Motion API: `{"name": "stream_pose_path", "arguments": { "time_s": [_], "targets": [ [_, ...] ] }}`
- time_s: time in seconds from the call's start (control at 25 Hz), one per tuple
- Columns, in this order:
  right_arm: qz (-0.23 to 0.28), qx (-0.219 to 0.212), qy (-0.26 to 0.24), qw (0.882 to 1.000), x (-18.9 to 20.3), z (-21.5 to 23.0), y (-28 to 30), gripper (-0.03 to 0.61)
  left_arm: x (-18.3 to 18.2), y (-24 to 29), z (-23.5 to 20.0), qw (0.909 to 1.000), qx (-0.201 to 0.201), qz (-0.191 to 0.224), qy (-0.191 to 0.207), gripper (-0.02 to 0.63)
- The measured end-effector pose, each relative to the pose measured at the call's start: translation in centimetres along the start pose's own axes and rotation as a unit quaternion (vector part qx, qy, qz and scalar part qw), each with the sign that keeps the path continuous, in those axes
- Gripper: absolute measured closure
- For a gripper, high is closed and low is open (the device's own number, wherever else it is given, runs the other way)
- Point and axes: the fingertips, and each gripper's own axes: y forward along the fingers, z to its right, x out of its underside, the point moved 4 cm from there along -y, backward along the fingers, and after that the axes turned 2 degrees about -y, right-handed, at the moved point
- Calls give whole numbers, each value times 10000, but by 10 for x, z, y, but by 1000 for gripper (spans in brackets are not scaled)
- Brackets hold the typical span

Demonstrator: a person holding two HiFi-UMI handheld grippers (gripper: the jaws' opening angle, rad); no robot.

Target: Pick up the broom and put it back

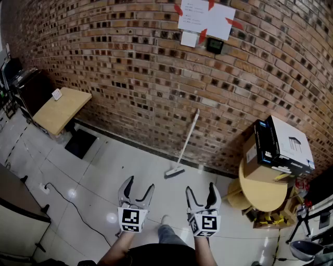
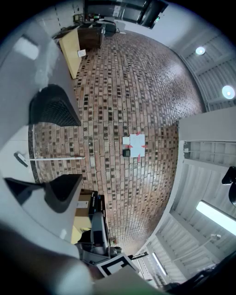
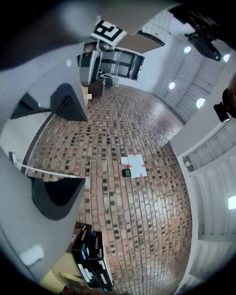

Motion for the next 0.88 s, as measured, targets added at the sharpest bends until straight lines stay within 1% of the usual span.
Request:
{"name": "stream_pose_path", "arguments": {
  "time_s": [0.08,0.28,0.36,0.52,0.72,0.88],
  "targets": [
    [-34,-68,122,9999,-3,22,28,193,-8,30,1,10000,-37,-12,1,287],
    [110,-287,152,9994,-13,64,100,193,-30,99,-7,9997,-250,26,55,287],
    [32,-304,255,9992,-7,79,119,193,-31,121,-6,9996,-276,15,43,287],
    [-256,-281,502,9980,13,97,152,195,-25,159,-10,9995,-284,-160,5,287],
    [-441,-459,481,9968,30,104,196,226,-18,209,-26,9997,-153,-200,-74,288],
    [-483,-325,311,9978,38,113,245,238,-15,264,-47,9998,83,-158,-71,288]
  ]
}}
